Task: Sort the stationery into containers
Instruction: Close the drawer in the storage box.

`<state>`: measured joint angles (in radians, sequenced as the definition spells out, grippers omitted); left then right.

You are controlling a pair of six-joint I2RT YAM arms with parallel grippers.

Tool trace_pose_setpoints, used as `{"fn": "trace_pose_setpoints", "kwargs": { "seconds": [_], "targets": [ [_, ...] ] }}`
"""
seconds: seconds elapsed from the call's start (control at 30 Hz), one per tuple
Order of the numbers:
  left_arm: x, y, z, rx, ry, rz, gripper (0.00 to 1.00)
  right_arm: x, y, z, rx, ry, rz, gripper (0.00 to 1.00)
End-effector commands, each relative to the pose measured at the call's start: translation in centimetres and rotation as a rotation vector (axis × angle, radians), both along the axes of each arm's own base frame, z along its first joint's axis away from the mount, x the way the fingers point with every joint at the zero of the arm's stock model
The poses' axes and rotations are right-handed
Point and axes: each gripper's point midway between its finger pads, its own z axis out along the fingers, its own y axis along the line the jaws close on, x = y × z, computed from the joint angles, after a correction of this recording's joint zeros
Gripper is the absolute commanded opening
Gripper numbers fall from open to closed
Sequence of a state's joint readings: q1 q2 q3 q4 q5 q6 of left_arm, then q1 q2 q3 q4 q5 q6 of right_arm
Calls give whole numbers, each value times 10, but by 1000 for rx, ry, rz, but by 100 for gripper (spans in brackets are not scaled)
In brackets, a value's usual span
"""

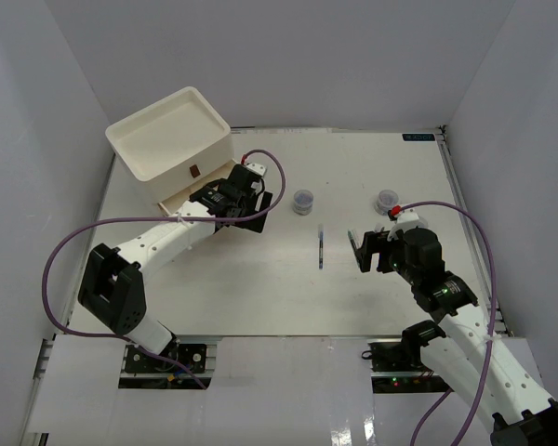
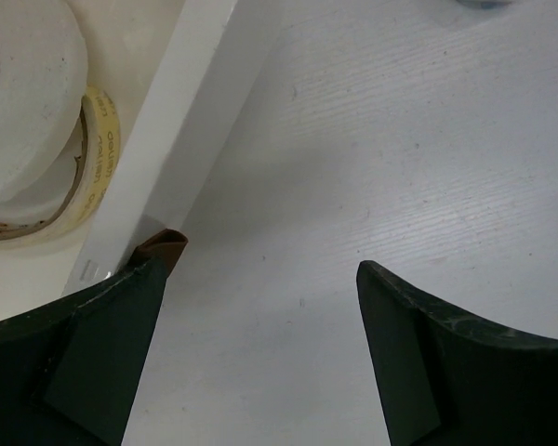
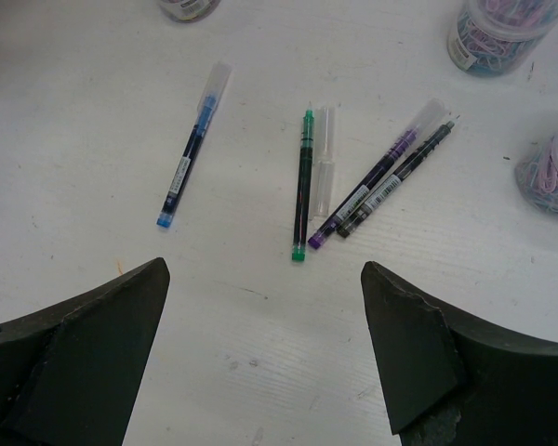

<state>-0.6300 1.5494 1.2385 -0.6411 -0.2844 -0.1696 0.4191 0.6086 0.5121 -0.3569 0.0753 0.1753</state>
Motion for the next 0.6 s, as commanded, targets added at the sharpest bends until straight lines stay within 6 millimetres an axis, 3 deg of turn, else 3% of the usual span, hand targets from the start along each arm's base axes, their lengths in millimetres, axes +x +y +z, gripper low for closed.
{"fn": "trace_pose_setpoints", "kwargs": {
  "seconds": [0.0,0.13,0.57],
  "targets": [
    [-14,26,3,31,32,93,94,7,4,11,15,-50,10,90],
    [-21,37,4,48,21,126,92,7,6,10,23,-51,20,90],
    [-12,70,7,193,-36,231,89,8,11,13,30,-57,48,90]
  ]
}}
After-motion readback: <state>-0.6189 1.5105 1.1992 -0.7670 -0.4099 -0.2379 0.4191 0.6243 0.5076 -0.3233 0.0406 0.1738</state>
